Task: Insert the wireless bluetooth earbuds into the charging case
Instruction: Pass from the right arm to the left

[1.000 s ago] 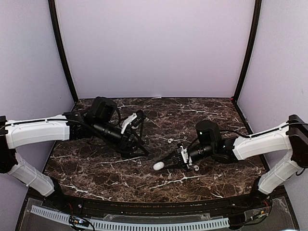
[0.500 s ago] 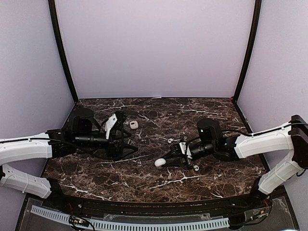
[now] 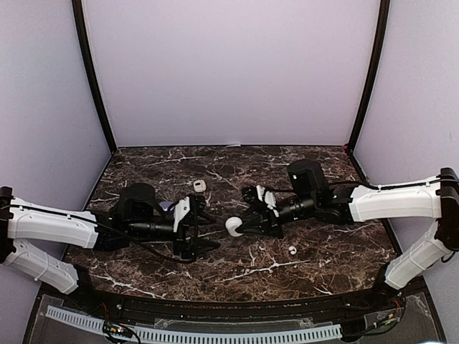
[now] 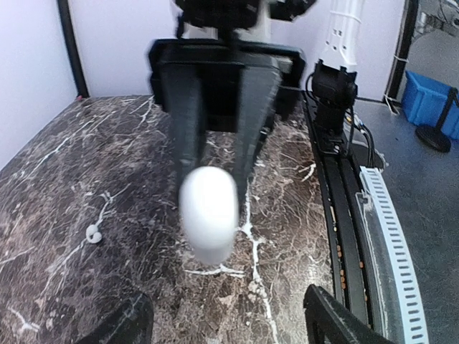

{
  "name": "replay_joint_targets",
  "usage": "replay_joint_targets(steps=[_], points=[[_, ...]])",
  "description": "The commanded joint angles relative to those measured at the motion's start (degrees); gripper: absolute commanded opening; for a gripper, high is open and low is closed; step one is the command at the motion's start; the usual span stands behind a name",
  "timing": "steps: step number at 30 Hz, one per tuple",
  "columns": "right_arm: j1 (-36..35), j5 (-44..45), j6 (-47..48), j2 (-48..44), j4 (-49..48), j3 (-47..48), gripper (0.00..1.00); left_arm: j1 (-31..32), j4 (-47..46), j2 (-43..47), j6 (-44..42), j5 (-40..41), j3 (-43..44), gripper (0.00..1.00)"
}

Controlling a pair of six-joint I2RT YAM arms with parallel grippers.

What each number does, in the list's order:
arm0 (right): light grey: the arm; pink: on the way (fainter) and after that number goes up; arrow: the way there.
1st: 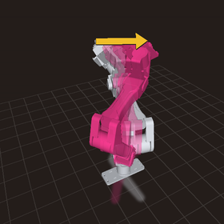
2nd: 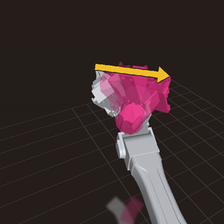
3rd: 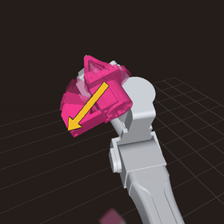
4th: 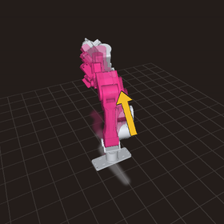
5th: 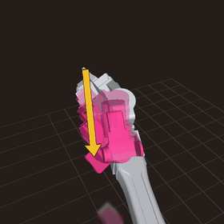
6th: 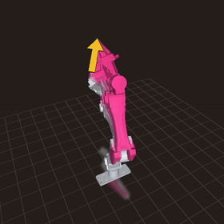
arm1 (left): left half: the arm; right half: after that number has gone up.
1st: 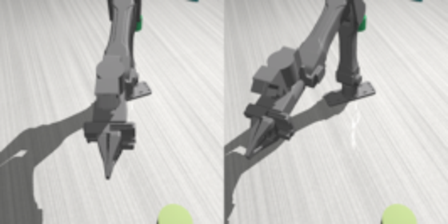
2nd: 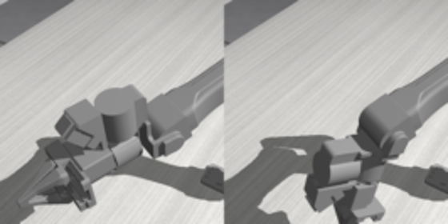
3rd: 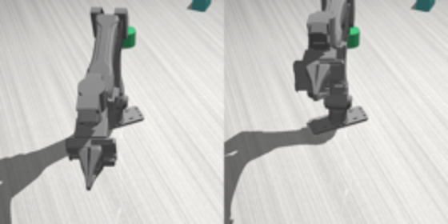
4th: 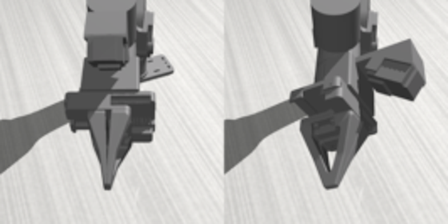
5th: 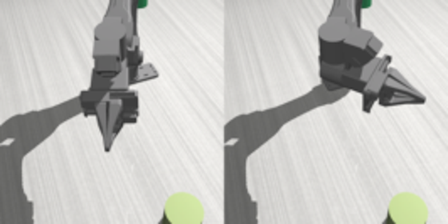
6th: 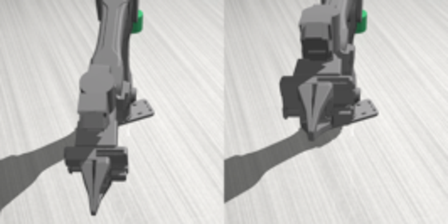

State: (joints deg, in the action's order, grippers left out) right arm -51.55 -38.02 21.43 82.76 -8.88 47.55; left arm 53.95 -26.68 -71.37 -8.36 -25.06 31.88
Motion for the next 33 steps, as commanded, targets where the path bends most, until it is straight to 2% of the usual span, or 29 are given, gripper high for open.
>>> replay_joint_targets(steps=[1, 4, 9, 18, 24, 31, 33], points=[[0.3, 2.9, -2.7, 1.5, 7.2, 3.6, 0.03, 1.3, -3.7, -5.1, -4.2, -3.7, 2.3, 0.78], [0.3, 4.0, -2.3, 1.3, 8.4, 4.1, 0.03, 1.6, -3.3, -8.2, -4.1, -2.1, 4.5, 0.7], [0.2, 4.5, -1.7, 0.9, 9.2, 4.3, 0.03, 1.6, -4.0, -11.1, -3.2, 1.2, 6.3, 0.69], [0.0, 4.4, -1.9, 1.4, 7.8, 4.2, 0.03, 1.5, -8.0, -13.9, -1.0, 0.4, 7.3, 0.62], [-0.1, 4.3, -2.2, 1.7, 6.9, 4.1, 0.04, 1.6, -10.3, -14.9, -0.2, -0.9, 7.5, 0.41], [-0.1, 3.5, -2.7, 1.4, 5.9, 3.5, 0.06, 1.6, -12.2, -16.2, 1.2, -2.0, 7.7, 0.37], [-0.1, 3.4, -2.8, 1.2, 5.8, 3.3, 0.08, 1.6, -12.5, -16.3, 1.2, -2.1, 7.6, 0.31]])
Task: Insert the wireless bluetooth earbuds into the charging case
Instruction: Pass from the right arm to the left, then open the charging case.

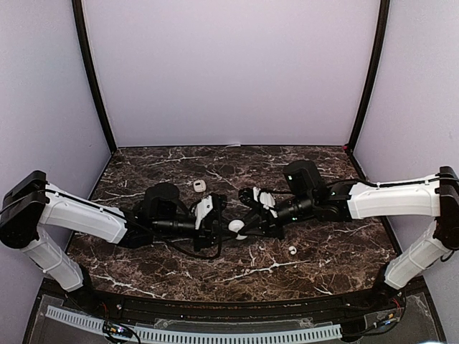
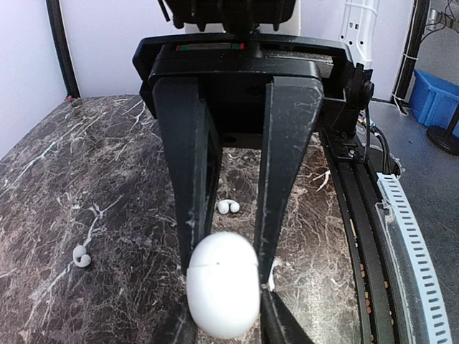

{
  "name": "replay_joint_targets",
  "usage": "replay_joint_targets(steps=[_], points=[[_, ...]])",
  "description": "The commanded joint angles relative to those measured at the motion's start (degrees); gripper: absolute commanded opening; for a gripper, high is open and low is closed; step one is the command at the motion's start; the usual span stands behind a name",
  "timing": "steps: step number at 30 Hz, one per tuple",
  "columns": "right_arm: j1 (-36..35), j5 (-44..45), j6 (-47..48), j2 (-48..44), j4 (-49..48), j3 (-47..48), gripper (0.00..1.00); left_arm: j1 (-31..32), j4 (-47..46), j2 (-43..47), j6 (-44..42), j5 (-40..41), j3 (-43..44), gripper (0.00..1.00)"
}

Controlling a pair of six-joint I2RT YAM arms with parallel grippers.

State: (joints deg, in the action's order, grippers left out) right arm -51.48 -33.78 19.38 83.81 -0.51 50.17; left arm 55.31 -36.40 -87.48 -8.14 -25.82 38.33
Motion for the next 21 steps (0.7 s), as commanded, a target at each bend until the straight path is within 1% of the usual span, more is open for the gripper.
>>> replay_joint_targets(steps=[1, 3, 6, 9, 12, 16, 19, 21], points=[[-0.2, -0.9, -0.7, 0.0, -2.7, 0.5, 0.11, 0.2, -2.9, -0.2, 0.9, -1.2, 1.0, 0.28], [-0.1, -0.6, -1.1, -0.7, -3.7, -0.4, 0.2, 0.2, -3.0, 0.0, 0.9, -0.7, 0.5, 0.25], [0.1, 0.3, -1.9, -2.1, -6.5, -2.8, 0.32, 0.2, -4.0, 0.7, 1.3, 0.1, -0.7, 0.25], [0.5, 1.5, -3.1, -2.9, -8.8, -4.7, 0.39, -0.2, -6.4, 1.7, 2.9, -0.2, -2.7, 0.24], [1.0, 2.3, -4.8, -3.3, -10.9, -6.1, 0.45, -1.1, -9.3, 2.6, 5.2, -2.9, -4.7, 0.23], [1.6, 4.1, -7.4, -3.8, -14.4, -7.7, 0.5, -2.3, -13.7, 3.3, 8.0, -7.7, -7.3, 0.22], [2.1, 7.3, -8.8, -3.7, -15.0, -7.9, 0.5, -2.8, -13.7, 3.3, 8.5, -11.2, -7.7, 0.22], [2.7, 9.2, -9.6, -3.9, -15.2, -8.1, 0.5, -3.0, -12.9, 3.4, 8.7, -11.6, -8.0, 0.22]])
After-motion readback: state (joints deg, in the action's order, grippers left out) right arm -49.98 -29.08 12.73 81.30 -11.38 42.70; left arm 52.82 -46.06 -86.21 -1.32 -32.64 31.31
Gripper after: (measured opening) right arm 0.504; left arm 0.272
